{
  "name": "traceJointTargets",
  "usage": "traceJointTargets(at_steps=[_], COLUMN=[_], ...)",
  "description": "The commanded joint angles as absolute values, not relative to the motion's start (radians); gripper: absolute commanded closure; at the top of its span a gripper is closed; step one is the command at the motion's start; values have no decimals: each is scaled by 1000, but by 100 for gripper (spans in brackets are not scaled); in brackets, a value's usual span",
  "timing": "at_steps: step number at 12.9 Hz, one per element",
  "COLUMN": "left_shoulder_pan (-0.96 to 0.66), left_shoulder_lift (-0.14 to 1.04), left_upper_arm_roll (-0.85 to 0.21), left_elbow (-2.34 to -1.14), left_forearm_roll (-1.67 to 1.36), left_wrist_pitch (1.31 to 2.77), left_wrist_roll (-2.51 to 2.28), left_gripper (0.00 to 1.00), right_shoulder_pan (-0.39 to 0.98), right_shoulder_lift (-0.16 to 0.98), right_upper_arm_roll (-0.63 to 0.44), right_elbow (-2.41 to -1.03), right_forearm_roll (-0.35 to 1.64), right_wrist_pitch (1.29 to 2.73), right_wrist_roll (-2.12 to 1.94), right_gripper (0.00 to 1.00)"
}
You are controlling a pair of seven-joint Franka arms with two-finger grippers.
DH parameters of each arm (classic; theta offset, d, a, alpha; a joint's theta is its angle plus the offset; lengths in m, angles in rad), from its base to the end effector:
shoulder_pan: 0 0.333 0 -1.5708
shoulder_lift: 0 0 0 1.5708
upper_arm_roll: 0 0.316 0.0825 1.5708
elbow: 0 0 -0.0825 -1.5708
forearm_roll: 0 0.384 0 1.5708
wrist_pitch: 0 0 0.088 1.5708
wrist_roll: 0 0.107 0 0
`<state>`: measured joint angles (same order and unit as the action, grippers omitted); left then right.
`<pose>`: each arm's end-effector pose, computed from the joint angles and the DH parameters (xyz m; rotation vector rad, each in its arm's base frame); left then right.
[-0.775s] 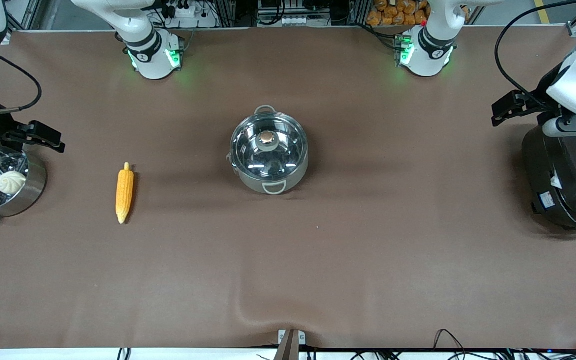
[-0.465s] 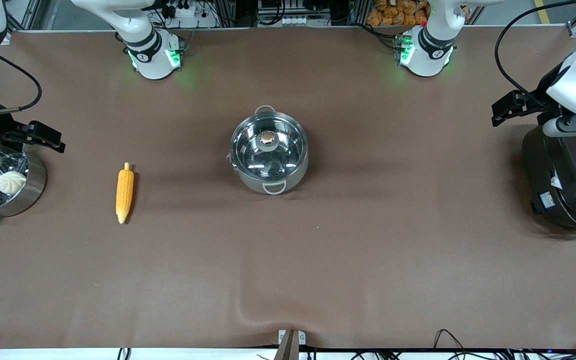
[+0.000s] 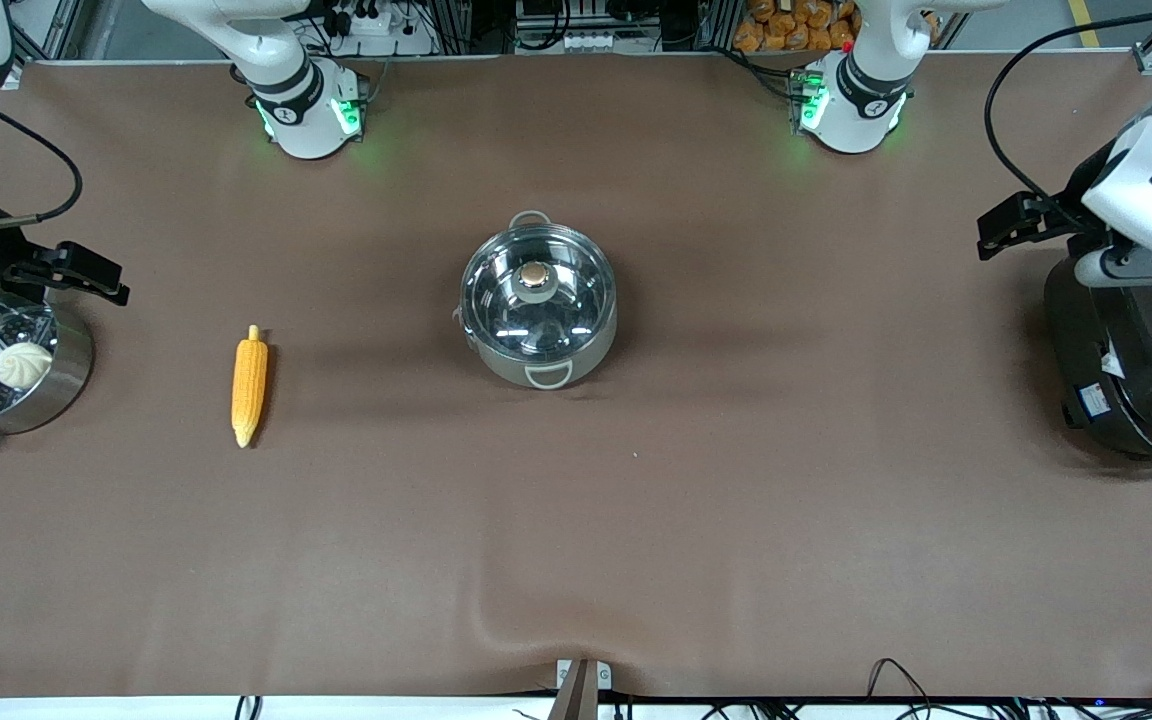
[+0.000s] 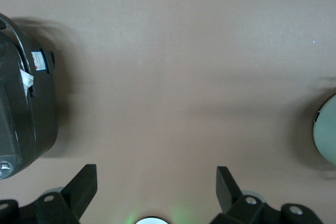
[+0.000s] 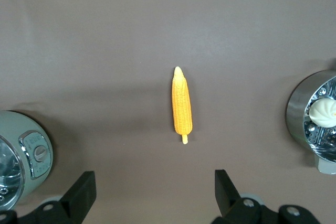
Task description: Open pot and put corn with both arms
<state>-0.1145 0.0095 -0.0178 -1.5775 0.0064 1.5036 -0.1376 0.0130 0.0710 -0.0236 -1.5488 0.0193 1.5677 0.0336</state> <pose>0.5449 -0.0717 0.6105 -3.1216 -0.0085 0.1277 0.5746 -0.0035 0.5945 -3.1227 0.0697 0.0817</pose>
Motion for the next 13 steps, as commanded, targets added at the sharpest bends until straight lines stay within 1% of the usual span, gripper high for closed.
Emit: traceJointTargets(at_steps=[1,3,4,6,8,11,13], left_shoulder_pan=[-138,-146,-162,-227,-348,-487,-590], left_shoulder_lift=[38,64,84,126,188,351,449], left_upper_arm_roll=[-56,-106,-150,-198,-202,-204,-198], left_elbow=[-1549,-1548,-1546,-1546,-1537,-1442,-1378], left_forearm_roll=[8,3,6,6,5,-2,5], left_wrist_pitch=[1494,1500,1520,1580,1652,1754,1831], left_wrist_roll=[-159,-266,-320,-534,-737,-894,-1036], left_gripper=[0,0,0,0,0,0,0], right_shoulder_pan=[-5,-9,-9,-8,-9,-12,-46], right_shoulder_lift=[64,60,60,63,64,78,103], right_upper_arm_roll=[-18,-17,-17,-17,-17,-17,-17], right_elbow=[-1603,-1676,-1710,-1794,-1888,-1966,-2032], right_forearm_roll=[21,21,21,23,21,21,23], right_wrist_pitch=[1615,1693,1733,1845,1975,2103,2225], right_wrist_roll=[34,32,32,32,31,11,-63], right_gripper=[0,0,0,0,0,0,0])
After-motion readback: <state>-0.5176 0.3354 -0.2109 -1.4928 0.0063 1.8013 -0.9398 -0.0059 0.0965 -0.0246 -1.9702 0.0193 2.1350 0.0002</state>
